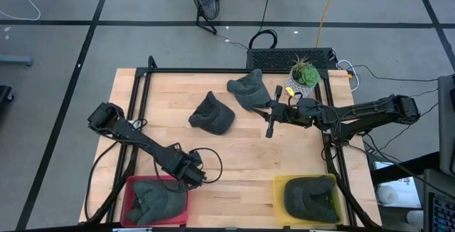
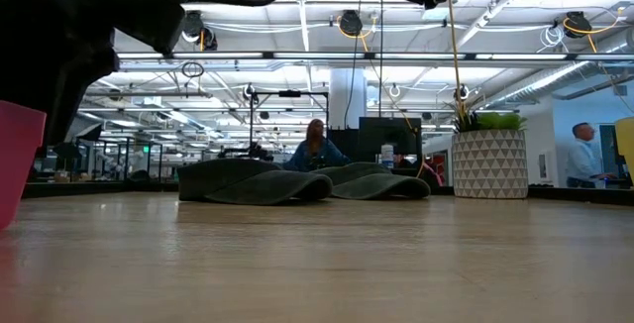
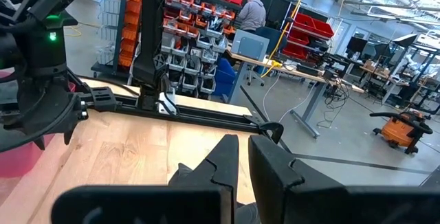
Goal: Pick & Place hat
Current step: Put the black cap into the yellow bin
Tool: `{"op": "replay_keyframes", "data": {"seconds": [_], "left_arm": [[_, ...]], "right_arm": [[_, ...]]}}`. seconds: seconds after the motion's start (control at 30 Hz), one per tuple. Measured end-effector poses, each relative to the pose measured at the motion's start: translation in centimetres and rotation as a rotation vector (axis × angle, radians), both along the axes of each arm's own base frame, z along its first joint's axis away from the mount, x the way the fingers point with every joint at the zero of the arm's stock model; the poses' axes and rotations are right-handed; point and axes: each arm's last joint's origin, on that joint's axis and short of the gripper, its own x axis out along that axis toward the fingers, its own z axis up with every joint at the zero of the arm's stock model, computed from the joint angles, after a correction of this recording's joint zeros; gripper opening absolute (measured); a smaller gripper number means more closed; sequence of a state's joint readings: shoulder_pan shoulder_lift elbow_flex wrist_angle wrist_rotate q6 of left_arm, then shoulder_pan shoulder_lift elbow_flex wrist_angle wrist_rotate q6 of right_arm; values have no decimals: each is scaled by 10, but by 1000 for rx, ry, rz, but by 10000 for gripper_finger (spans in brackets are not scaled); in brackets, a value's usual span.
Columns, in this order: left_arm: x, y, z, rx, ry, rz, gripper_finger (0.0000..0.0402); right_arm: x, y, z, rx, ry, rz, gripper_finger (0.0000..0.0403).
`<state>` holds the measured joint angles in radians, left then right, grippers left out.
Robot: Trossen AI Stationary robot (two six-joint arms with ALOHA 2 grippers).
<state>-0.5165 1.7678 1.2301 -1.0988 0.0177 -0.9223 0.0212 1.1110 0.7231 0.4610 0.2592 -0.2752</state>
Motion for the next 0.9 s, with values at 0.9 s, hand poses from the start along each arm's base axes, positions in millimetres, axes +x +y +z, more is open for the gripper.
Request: {"op": "replay_keyframes", "data": {"seconds": [0.9], "left_arm": [[47,161,48,213,-427,304,149]], "right_arm": [[-14,-4,10,-60,5,-159,22]]}}
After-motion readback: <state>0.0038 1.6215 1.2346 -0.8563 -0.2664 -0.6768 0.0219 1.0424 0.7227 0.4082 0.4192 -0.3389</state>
